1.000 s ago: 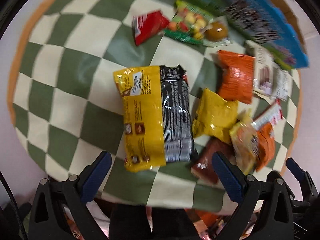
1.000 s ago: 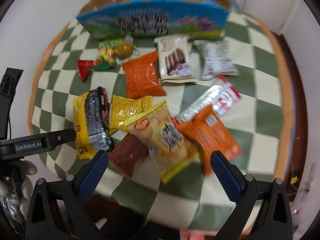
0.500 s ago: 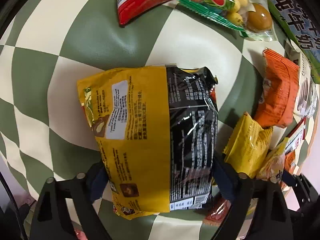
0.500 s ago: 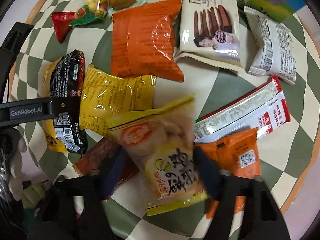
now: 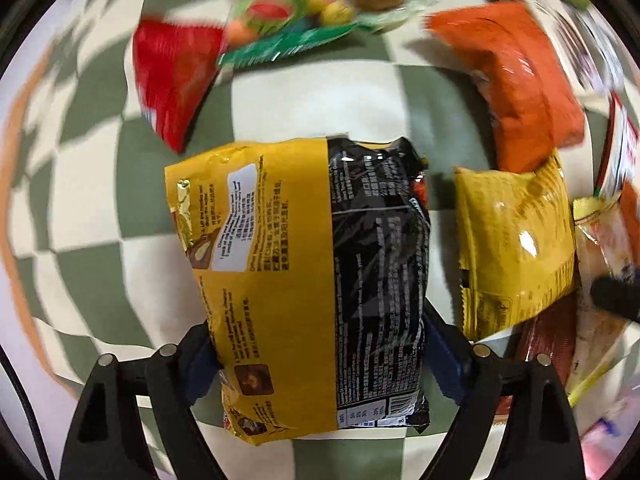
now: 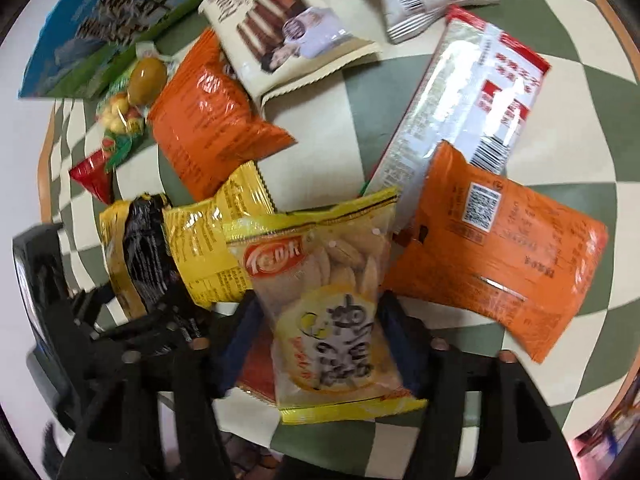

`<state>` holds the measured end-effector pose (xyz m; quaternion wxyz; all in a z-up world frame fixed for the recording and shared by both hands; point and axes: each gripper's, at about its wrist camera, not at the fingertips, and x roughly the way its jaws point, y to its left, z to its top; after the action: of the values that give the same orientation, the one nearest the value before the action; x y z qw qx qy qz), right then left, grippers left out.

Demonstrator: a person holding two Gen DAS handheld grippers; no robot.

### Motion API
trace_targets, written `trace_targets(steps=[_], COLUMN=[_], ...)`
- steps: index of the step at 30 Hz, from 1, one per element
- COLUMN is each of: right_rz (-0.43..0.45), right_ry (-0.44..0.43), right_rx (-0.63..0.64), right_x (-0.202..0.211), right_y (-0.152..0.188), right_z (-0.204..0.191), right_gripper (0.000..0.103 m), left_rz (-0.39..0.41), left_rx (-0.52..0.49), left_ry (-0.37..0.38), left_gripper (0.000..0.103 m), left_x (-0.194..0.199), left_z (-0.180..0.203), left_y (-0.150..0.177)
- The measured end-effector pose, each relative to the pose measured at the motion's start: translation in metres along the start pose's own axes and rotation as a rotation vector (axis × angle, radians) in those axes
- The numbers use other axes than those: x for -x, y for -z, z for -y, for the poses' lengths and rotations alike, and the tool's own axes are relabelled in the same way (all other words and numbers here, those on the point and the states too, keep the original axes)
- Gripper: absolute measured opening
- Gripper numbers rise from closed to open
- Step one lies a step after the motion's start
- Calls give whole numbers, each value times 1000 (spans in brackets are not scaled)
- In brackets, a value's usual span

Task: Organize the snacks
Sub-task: 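Grasp yellow-black snack bag with left tool while right tool grasps yellow cracker bag, then carry both bags into the cardboard box and open both tools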

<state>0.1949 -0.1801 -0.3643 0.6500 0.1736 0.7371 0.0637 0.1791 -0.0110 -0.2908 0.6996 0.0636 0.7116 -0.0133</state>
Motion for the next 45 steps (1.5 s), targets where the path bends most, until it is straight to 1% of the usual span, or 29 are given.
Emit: trace_targets(steps=[1, 3, 6, 9, 10, 12, 13, 14, 15, 16, 18, 21, 24, 26, 28, 30, 31, 33, 34, 35, 36, 38, 39, 41, 43, 45], right_rz=[-5, -10, -18, -27, -18, 3, 16, 24, 37, 46, 63, 81, 104, 127, 149, 177, 197, 237, 266, 296, 323, 375, 399, 443, 472, 478], right_ry=[9, 24, 75, 80, 81, 87, 89, 99, 109, 114, 114, 89, 55, 29, -7, -36, -58, -93, -112, -129, -147, -177, -186, -180, -155, -122], right_rx=[16, 43, 67, 34, 22, 6, -3, -5, -5, -7, -16, -33, -31, -15, 2, 34, 53, 85, 102, 114, 124, 145, 150, 168, 183, 187], right_x=[-1, -4, -12, -22, -23, -22, -22, -18, -18, -19, -17, -7, 4, 17, 30, 56, 74, 116, 132, 143, 156, 184, 188, 199, 201, 200], right_y=[0, 3, 5, 4, 5, 3, 3, 4, 7, 10, 16, 19, 18, 16, 13, 10, 9, 2, 0, -6, -14, -37, -54, -85, -123, -156], right_z=[0, -5, -7, 1, 3, 7, 8, 7, 6, 4, -3, -6, -10, -6, -8, -15, -20, -39, -47, -56, -63, -73, -83, -98, -112, -117], right_gripper=[75, 75, 75, 73, 68, 58, 56, 53, 50, 49, 46, 40, 39, 39, 39, 38, 38, 38, 38, 38, 38, 38, 38, 38, 38, 38], left_rz=[-9, -7, -1, 10, 13, 15, 17, 18, 22, 27, 32, 47, 82, 112, 156, 193, 223, 259, 283, 305, 322, 371, 396, 423, 422, 390], left_rx=[33, 73, 105, 126, 121, 113, 107, 103, 99, 93, 86, 80, 72, 75, 85, 85, 85, 81, 80, 80, 80, 79, 77, 78, 82, 93], left_ry=[38, 83, 114, 135, 138, 144, 143, 138, 132, 130, 123, 124, 124, 136, 157, 174, 193, 223, 242, 258, 268, 269, 263, 241, 225, 224], left_gripper=[89, 89, 89, 89, 87, 87, 87, 86, 86, 86, 86, 86, 86, 86, 86, 86, 86, 86, 86, 86, 86, 86, 86, 86, 86, 86], left_x=[-1, 1, 5, 13, 17, 10, 16, 22, 29, 38, 59, 88, 123, 151, 189, 221, 245, 273, 295, 296, 308, 325, 333, 333, 329, 321], left_z=[-6, -11, -13, -17, -18, -36, -38, -47, -40, -44, -45, -54, -59, -61, -61, -60, -60, -59, -56, -44, -42, -26, -18, -7, 1, 4], left_y=[1, 3, 7, 15, 19, 21, 20, 13, 17, 25, 28, 32, 35, 37, 40, 38, 37, 18, 7, -10, -18, -44, -62, -107, -143, -178])
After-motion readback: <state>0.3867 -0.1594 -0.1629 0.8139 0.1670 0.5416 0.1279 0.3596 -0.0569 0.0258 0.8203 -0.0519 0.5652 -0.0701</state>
